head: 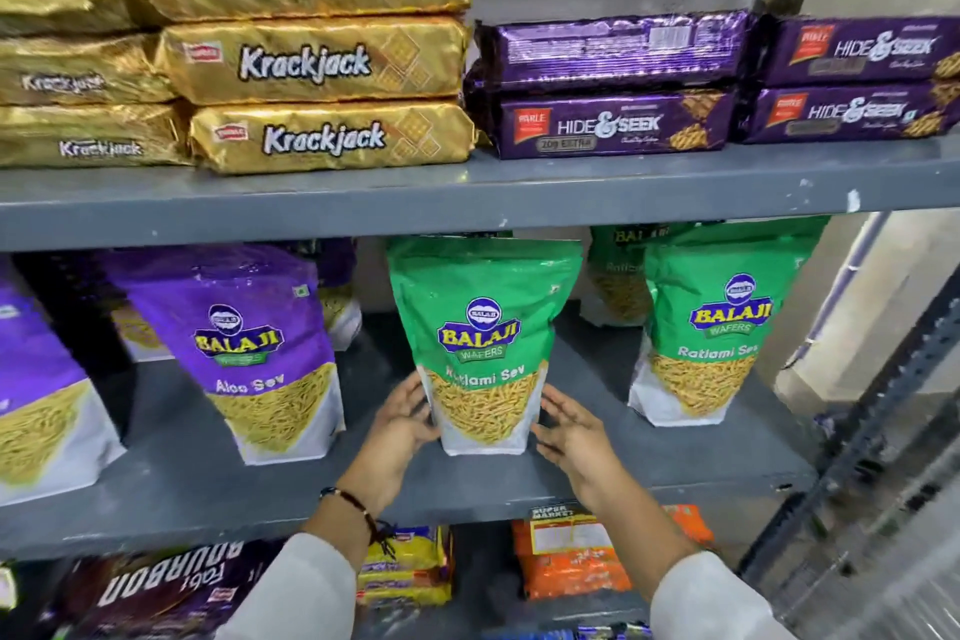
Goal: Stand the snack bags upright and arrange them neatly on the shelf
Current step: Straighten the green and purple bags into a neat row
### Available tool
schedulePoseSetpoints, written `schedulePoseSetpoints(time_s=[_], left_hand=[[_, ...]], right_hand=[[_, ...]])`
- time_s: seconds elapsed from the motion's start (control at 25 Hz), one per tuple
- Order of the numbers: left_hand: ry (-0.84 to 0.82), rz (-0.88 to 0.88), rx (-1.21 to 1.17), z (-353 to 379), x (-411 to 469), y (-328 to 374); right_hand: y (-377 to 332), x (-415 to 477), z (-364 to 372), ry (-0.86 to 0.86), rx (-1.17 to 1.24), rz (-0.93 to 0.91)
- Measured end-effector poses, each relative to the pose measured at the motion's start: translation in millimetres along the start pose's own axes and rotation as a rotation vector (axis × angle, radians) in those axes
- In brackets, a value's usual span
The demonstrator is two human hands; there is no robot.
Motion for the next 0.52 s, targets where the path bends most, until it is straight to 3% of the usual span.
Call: schedulePoseSetpoints(time_s=[0.52], left_hand=[[0.013, -0.076, 0.046, -8.2, 26.6, -4.7]], right_hand=[[-4.9, 30.1, -4.2, 0.028, -0.105, 0.000]])
Point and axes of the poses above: each hand's wrist, its own x-axis towards the middle knuckle, its own z-axis out of the palm, y = z × x, the point moved 10 cm from there along x, towards the middle knuckle, and after that the axes turned 4 degrees about -x, right-handed, at the moved point
